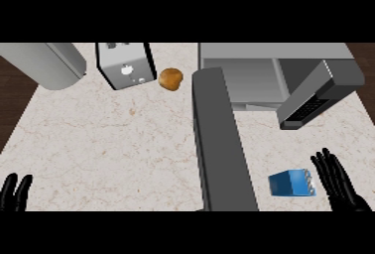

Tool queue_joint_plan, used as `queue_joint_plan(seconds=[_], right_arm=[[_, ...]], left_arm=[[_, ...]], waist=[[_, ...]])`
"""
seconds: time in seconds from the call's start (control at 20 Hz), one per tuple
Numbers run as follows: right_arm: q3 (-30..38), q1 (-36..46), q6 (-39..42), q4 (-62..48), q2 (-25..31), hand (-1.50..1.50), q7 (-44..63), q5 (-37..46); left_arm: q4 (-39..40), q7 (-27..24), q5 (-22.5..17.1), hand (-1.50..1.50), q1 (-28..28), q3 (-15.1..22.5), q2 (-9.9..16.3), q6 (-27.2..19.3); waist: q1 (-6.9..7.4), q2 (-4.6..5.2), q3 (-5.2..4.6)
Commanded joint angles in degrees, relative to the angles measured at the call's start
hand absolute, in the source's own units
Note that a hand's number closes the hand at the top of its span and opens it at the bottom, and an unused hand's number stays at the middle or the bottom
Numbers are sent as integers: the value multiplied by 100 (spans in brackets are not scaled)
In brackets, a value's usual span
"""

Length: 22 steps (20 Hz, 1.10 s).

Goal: Pick up the milk, place it into the microwave and close the microwave

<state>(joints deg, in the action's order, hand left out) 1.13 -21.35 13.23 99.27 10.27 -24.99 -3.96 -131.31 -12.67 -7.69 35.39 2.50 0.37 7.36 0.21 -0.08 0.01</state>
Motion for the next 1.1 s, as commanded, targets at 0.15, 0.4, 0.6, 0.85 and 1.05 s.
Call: queue_joint_plan(seconds=[0.15, 0.4, 0.6, 0.85, 1.05], right_arm=[[281, 257, 342, -1168, 204, -150, -1075, 345], [223, 848, 151, -1823, -3, -150, -1236, 604], [528, 1311, 123, -2389, 80, -150, -1207, 516], [605, 1252, -685, -2747, -116, -150, -1413, 1024], [1024, 1938, -718, -3972, 273, -150, -1938, 1088]], left_arm=[[-97, 14, 130, -150, 88, 197, -20, -55], [-430, 571, -11, -150, -176, 107, 39, -157], [7, 14, 140, -150, 47, 177, -34, -5], [-18, -40, 83, -150, 96, 38, 20, -34], [-68, -286, 52, -150, 473, 239, -10, 191]], waist=[[4, 1, 1], [6, 5, 2], [18, 4, 1], [13, 5, 1], [66, 4, 3]])
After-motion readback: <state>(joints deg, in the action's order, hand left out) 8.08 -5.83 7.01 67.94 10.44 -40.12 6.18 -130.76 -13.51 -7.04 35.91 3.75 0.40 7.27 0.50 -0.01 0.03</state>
